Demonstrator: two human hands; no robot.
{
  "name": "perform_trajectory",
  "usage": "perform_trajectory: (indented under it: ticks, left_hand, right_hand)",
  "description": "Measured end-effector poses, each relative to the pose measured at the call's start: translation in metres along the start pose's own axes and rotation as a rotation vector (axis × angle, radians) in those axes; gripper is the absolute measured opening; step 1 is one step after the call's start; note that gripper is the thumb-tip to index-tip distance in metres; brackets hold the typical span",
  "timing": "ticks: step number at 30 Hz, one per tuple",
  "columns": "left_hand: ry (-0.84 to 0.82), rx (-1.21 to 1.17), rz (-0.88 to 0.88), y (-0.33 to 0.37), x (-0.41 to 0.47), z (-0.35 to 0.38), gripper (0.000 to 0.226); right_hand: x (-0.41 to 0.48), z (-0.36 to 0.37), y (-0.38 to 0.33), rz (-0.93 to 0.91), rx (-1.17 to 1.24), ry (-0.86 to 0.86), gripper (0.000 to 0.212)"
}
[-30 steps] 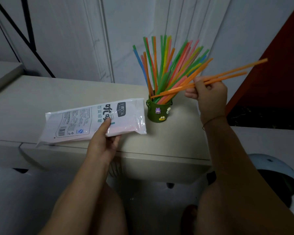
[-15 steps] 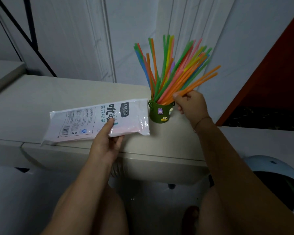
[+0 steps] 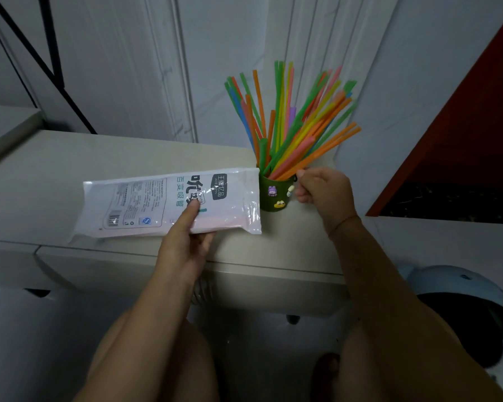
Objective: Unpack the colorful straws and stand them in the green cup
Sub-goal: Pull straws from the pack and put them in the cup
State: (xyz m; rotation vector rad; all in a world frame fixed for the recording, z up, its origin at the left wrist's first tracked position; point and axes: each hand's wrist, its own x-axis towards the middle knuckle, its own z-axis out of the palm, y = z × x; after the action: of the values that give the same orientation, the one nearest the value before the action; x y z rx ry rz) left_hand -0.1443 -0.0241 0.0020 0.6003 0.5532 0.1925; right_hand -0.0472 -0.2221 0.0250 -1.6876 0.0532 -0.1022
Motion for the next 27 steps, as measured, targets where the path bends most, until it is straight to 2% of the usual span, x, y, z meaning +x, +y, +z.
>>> perform_trajectory:
  ticks: [3,6,9,12,17,21,27]
  left_hand:
    - [-0.023,0.070,0.065,0.000,-0.003,0.000,0.028]
    - [-0.054,0.243,0.181,-0.004,-0.012,0.001,0.045]
    - [-0.113,0.452,0.318,-0.009,-0.022,0.004,0.044]
    - [-0.182,0.598,0.351,-0.009,-0.027,0.005,0.046]
    - [-0.230,0.679,0.235,-0.005,-0.027,-0.001,0.050]
    - [-0.164,0.644,0.193,-0.001,-0.025,-0.004,0.039]
    - [-0.085,0.604,0.168,0.001,-0.022,-0.004,0.030]
  right_hand:
    - [-0.025,0.004,0.008,0.342,0.319,-0.036,0.017]
    - [-0.054,0.012,0.020,0.631,0.534,-0.246,0.016]
    - [-0.069,0.023,0.027,0.685,0.621,-0.436,0.034]
    - [-0.068,0.032,0.030,0.805,0.791,-0.378,0.036]
    - [-0.067,0.036,0.033,0.833,0.891,-0.305,0.030]
    - [-0.066,0.035,0.035,0.809,1.008,-0.317,0.034]
    - [-0.060,0.036,0.040,0.751,0.976,-0.324,0.036]
